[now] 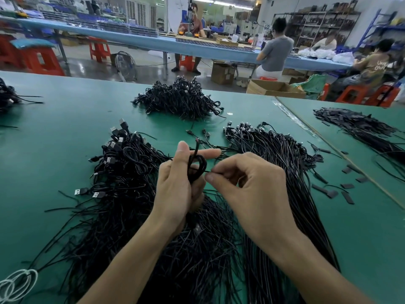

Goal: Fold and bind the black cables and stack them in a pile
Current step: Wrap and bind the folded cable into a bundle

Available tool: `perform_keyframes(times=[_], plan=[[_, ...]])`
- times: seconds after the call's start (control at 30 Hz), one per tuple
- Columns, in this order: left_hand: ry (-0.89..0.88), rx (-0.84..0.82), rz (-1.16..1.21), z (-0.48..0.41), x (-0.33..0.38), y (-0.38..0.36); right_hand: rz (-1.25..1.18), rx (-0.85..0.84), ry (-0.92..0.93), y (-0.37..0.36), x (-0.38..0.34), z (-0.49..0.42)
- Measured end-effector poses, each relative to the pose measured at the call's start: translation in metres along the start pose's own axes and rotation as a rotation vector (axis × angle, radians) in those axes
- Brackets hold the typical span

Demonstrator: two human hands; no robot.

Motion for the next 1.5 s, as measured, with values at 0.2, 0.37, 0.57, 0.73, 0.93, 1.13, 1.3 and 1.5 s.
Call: perform_keyframes(times=[0.2, 0.37, 0.57, 0.73, 0.93, 1.13, 1.3, 1.5], plan=[[0.085, 0.031, -0.122, 0.001, -0.007, 0.004, 0.666, -0.193, 0.375, -0.012, -0.020, 0.007], [0.375, -0.186, -0.102, 0.005, -0.023, 0.003, 0.767, -0.406, 0.524, -0.004, -0.024, -0.007], [0.634, -0.410, 0.014, 0.011, -0.030, -0.007, 0.231, -0.493, 0.095, 0.002, 0.005, -0.016], [0.526, -0.721, -0.218, 0.012, -0.016, -0.008, 0.191, -0.529, 0.060, 0.003, 0.007, -0.014], [0.540, -0.685, -0.346, 0.013, -0.021, -0.009, 0.497, -0.558, 0.152, -0.001, -0.007, -0.005], [0.575, -0.618, -0.460, 0.012, -0.024, -0.010, 0.687, -0.589, 0.261, -0.007, -0.019, 0.000], [0.542, -0.495, -0.243, 0.010, -0.022, -0.009, 0.702, -0.547, 0.262, -0.008, -0.010, -0.005], [0.408, -0.330, 0.224, 0.002, -0.022, -0.016, 0.240, -0.194, 0.063, 0.004, 0.013, -0.012]])
Point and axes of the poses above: each hand's wrist, its own z-axis away from the middle knuckle, its own y-axis out of the back of the hand, x = y × z, the point moved 4 cm from there along -z, towards the middle knuckle, and after that the axes turned 15 degrees about -x, right-handed, at the moved point
